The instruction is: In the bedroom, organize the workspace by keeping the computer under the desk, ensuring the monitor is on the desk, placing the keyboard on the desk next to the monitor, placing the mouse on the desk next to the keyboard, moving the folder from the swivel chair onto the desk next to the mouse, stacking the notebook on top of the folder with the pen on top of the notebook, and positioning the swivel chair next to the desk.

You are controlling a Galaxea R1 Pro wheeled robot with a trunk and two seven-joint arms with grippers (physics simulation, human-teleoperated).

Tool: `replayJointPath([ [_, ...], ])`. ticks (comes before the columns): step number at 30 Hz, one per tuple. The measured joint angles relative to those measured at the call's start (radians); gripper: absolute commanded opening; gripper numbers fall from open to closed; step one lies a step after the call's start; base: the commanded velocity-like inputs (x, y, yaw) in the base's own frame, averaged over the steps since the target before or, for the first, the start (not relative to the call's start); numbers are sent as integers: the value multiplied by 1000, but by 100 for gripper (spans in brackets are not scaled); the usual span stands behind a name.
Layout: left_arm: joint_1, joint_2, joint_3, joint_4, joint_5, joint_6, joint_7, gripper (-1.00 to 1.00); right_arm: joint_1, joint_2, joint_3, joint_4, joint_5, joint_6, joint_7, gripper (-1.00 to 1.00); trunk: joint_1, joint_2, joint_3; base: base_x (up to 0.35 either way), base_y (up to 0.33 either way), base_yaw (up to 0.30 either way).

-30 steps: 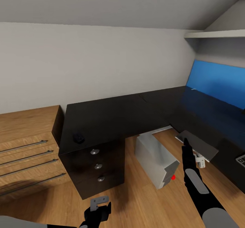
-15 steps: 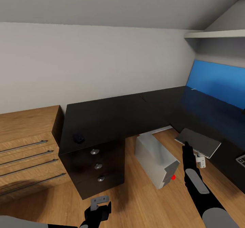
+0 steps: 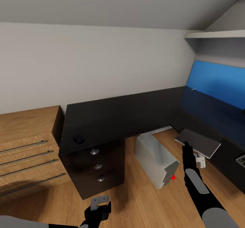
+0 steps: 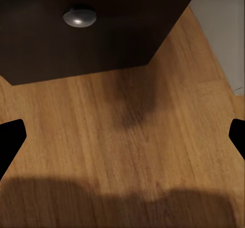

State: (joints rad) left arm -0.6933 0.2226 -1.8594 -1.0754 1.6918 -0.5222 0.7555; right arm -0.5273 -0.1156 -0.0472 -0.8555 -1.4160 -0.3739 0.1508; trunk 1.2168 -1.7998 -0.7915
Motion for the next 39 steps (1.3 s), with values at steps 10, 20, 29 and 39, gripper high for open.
replayJointPath([
  [10, 0, 0, 0, 1, 0, 0, 0, 100, 2, 1, 1, -25, -8, 6, 0, -100, -38, 70, 31, 0, 0, 0],
  [20, -1, 11, -64, 1, 2, -13, 2, 100, 60, 24, 30, -191, -13, 60, -9, -100, -77, 140, 63, 0, 0, 0],
  [29, 46, 44, -175, 47, 128, -118, -4, 100, 78, 83, 72, -208, -13, 129, -10, -100, -111, 203, 91, 0, 0, 0],
  [39, 76, 30, -209, 180, 282, -143, -9, 100, 80, 98, 107, -205, -14, 158, -70, -100, -111, 203, 91, 0, 0, 120],
])
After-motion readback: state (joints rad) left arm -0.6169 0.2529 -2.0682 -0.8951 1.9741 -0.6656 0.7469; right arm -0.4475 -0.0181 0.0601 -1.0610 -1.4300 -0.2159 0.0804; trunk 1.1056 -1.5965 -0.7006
